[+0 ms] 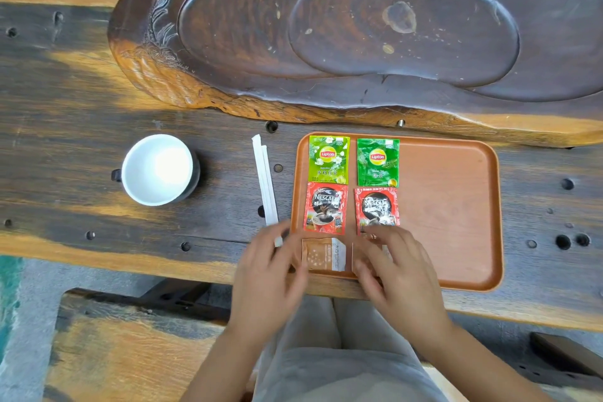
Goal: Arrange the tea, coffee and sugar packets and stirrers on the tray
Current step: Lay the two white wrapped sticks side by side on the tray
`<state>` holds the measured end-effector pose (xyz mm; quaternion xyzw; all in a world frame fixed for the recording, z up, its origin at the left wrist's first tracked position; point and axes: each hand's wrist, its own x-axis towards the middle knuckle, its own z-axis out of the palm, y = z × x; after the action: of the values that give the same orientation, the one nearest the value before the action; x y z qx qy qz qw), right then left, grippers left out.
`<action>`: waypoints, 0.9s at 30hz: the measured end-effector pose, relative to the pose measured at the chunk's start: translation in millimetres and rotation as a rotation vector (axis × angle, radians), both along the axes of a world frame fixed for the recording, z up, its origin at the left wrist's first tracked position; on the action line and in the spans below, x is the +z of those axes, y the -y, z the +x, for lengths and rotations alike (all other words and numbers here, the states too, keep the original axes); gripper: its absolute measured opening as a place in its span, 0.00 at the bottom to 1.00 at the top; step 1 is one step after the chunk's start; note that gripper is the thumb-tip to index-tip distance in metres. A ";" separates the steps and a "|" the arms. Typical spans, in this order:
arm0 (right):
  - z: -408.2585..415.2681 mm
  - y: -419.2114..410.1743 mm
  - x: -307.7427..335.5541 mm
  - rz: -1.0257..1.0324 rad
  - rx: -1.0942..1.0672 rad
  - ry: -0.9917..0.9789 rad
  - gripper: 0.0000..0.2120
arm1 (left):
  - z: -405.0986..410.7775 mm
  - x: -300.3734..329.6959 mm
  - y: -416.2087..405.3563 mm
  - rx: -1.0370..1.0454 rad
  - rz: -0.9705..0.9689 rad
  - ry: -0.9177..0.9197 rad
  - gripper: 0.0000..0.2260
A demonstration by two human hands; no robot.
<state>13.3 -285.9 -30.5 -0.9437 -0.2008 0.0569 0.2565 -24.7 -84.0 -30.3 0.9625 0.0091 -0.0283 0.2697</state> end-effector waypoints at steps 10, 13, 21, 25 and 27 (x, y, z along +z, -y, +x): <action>81.3 -125.0 -6.4 -0.178 0.113 -0.071 0.13 | 69.0 -6.4 -35.0 0.490 0.087 -0.171 0.09; 80.9 -140.8 -14.7 -0.258 0.082 -0.100 0.14 | 73.2 -11.3 -33.1 0.548 0.079 -0.219 0.09; 72.5 -147.8 -20.9 -0.290 -0.008 -0.102 0.14 | 82.9 -13.7 -34.0 0.601 0.049 -0.307 0.05; 64.0 -153.7 -23.1 -0.297 -0.027 -0.078 0.10 | 89.4 -13.4 -30.9 0.643 0.040 -0.367 0.03; 60.4 -152.9 -26.8 -0.275 -0.036 -0.065 0.10 | 90.6 -13.6 -31.2 0.677 0.034 -0.399 0.05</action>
<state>73.7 -133.0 -57.4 -0.9711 -0.1657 0.1098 0.1322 65.9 -52.9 -43.9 0.8849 0.3789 -0.1243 0.2405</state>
